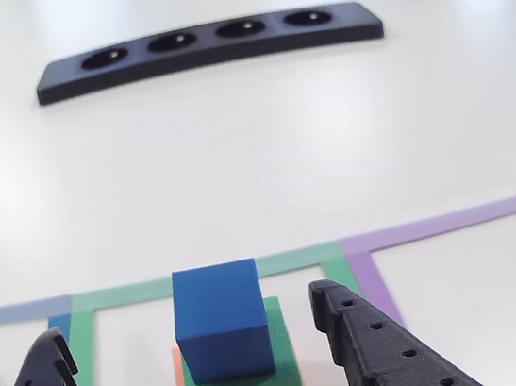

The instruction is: Tower of hanoi

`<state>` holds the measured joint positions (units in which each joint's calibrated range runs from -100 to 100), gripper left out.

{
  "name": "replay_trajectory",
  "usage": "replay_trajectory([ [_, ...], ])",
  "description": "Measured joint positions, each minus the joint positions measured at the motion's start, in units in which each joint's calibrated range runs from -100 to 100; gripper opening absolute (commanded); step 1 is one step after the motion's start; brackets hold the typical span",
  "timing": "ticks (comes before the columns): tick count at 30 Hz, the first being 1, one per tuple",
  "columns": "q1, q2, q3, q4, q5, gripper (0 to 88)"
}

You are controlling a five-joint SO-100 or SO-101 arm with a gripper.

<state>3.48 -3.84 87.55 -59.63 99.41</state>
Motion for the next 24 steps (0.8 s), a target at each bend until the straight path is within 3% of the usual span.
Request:
replay_trajectory([
  [12, -0.82, 5.74, -3.31, -2.49, 0.0, 25.1],
  [24, -1.47, 6.84, -4.61, -2.49, 0.0, 13.2],
])
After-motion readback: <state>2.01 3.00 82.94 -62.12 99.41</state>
